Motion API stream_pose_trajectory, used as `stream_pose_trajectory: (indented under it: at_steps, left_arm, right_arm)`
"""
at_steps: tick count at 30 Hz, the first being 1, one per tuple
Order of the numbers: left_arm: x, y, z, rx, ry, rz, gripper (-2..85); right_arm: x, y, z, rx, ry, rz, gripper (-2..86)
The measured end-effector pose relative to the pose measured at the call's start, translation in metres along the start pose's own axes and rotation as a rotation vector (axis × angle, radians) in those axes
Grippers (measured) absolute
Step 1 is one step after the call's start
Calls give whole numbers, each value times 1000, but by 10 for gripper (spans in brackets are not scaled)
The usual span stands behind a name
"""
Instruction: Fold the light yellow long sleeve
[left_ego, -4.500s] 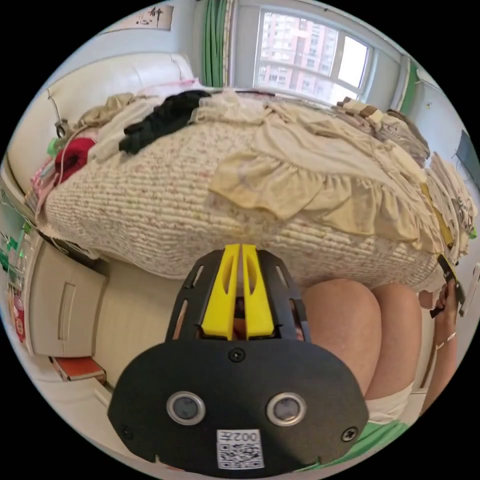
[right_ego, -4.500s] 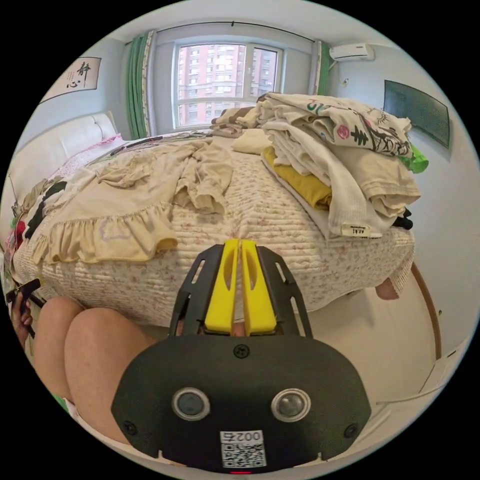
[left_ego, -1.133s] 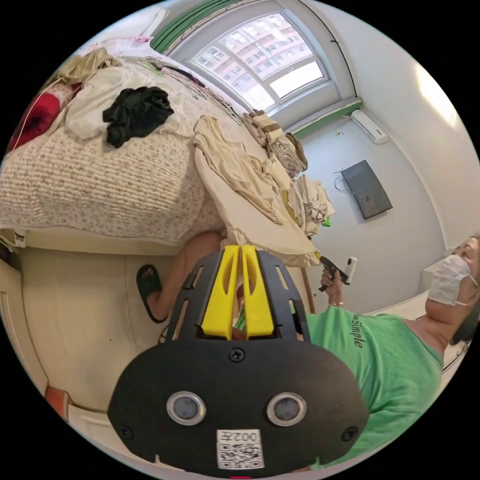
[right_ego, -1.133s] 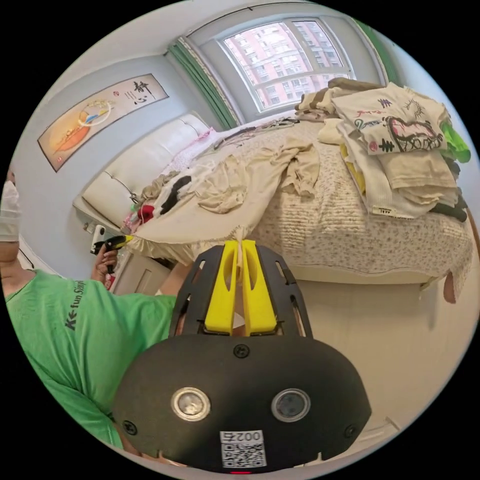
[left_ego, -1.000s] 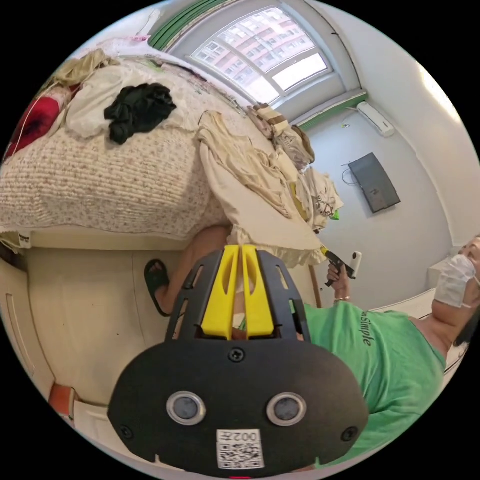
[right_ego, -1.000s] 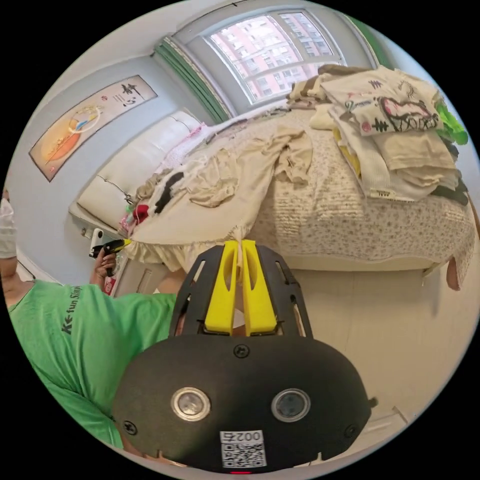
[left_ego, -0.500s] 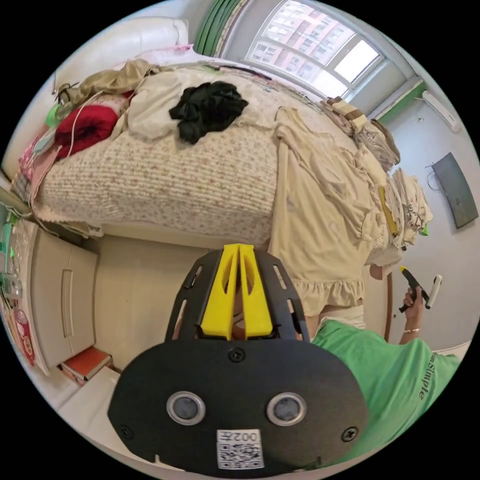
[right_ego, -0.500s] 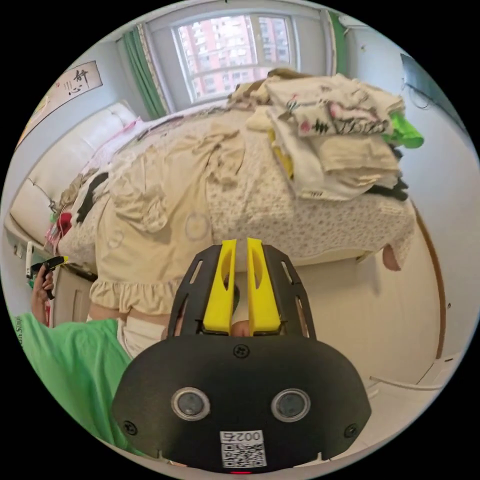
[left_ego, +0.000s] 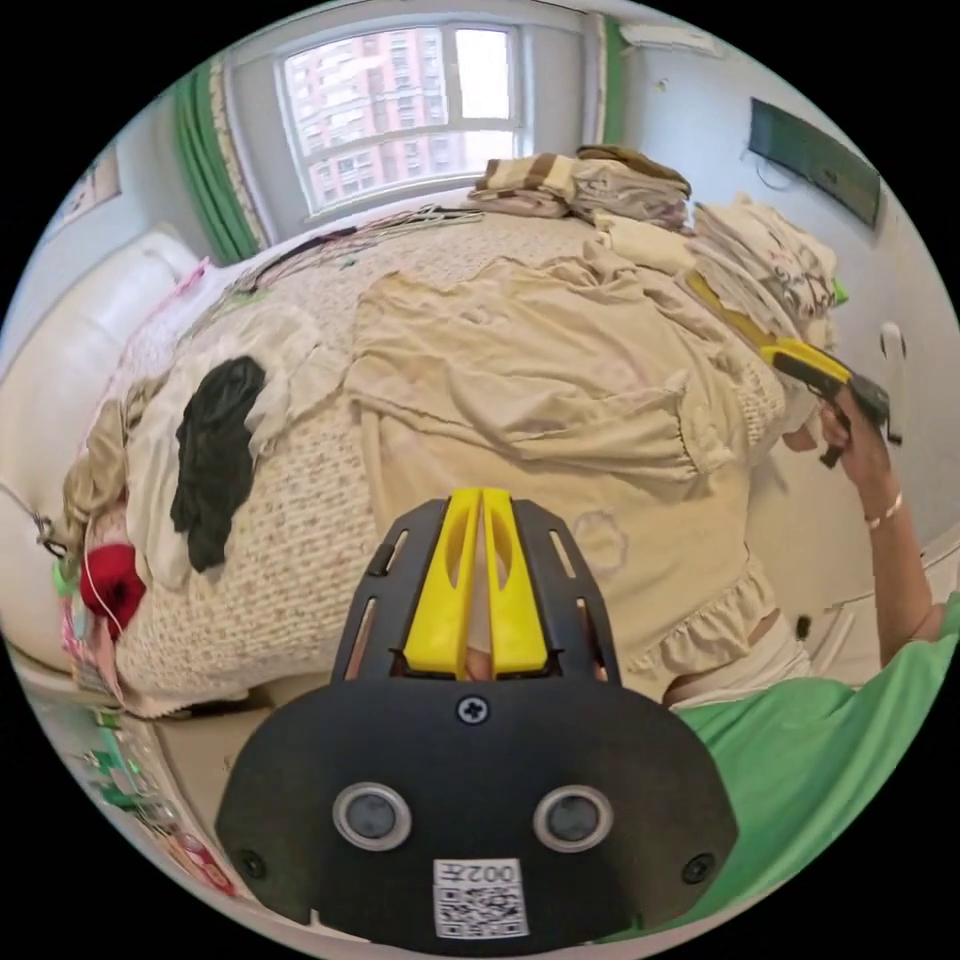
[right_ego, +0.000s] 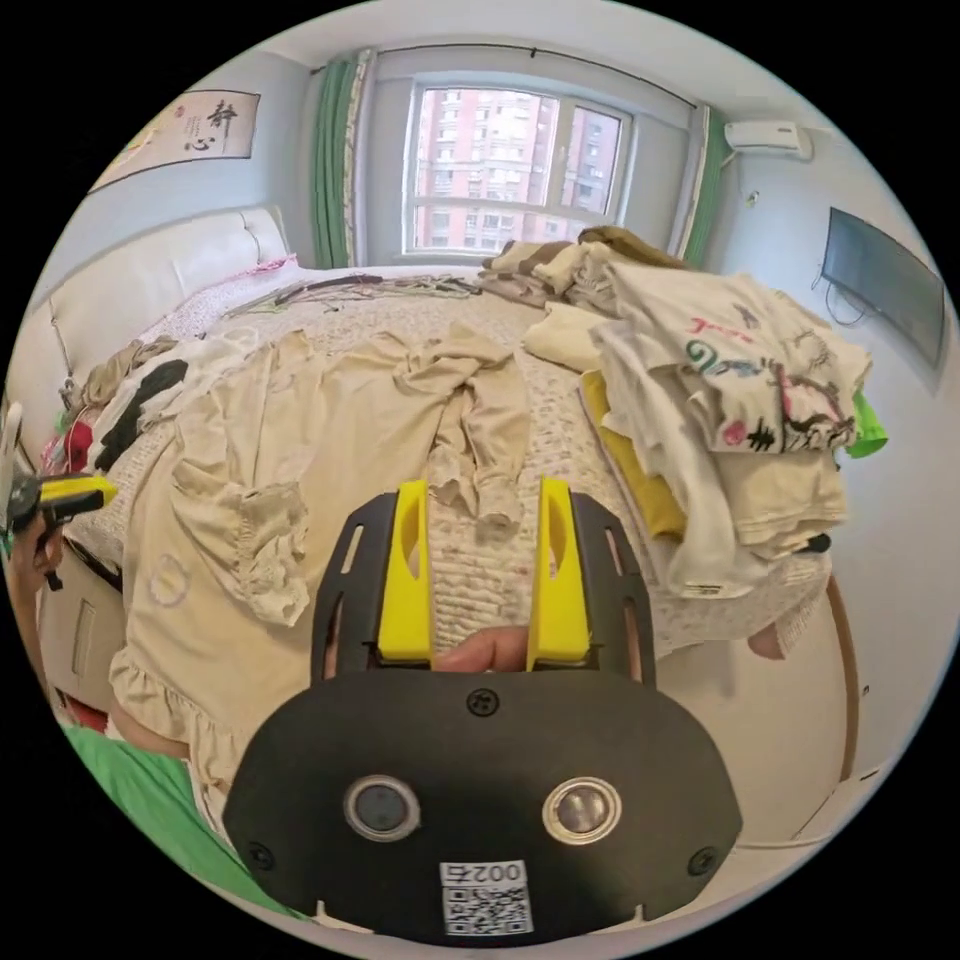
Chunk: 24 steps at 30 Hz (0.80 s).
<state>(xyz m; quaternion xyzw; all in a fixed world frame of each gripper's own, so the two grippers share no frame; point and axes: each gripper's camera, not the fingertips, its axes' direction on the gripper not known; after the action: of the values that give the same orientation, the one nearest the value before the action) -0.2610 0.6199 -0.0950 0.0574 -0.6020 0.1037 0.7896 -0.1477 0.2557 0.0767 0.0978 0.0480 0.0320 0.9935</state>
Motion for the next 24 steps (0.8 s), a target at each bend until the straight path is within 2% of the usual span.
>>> stream_pose_trajectory:
  at_steps: [5, 8, 10, 14, 18, 21, 24]
  left_arm:
    - [22, 3, 18, -14, 11, 14, -10]
    - [7, 13, 27, -52, 72, -69, -10]
    - [-8, 20, 30, -70, 104, -138, -10]
    - [-41, 39, 31, -75, 185, -300, -10]
    - [-55, 51, 33, -74, 227, -364, -9]
    - [-55, 56, 34, -81, 222, -375, -9]
    - [-49, 59, 30, -71, 222, -346, -9]
  right_arm:
    - [26, -6, 39, -70, -101, 117, 114]
    - [42, -4, 40, -118, -207, 143, 31]
    - [55, -1, 14, -49, -137, 188, 7]
    - [76, 3, -82, 158, 234, 294, -4]
    - [42, 12, -175, 360, 470, 269, -6]
    - [5, 25, -201, 401, 622, 204, -6]
    - [14, 47, -210, 350, 630, 277, -7]
